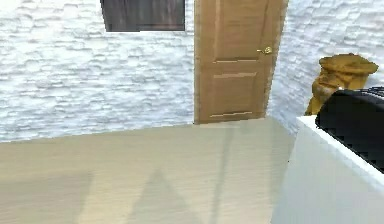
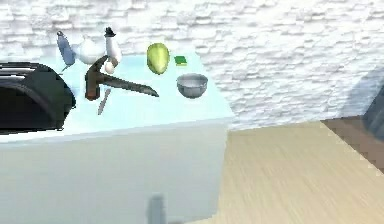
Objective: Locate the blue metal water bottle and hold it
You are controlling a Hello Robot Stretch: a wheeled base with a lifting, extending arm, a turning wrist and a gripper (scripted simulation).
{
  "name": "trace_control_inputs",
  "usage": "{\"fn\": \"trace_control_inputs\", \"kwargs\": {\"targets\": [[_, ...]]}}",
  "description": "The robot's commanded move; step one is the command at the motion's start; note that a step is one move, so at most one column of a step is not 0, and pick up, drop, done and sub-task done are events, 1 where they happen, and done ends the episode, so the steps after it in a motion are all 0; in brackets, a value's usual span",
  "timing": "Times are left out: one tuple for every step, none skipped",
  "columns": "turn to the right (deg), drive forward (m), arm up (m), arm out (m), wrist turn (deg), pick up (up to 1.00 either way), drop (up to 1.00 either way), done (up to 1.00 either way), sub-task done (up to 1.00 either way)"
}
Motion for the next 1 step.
{"fn": "trace_control_inputs", "kwargs": {"targets": [[0.0, 1.00, 0.00, 0.00, 0.0, 0.00, 0.00, 0.00, 0.00]]}}
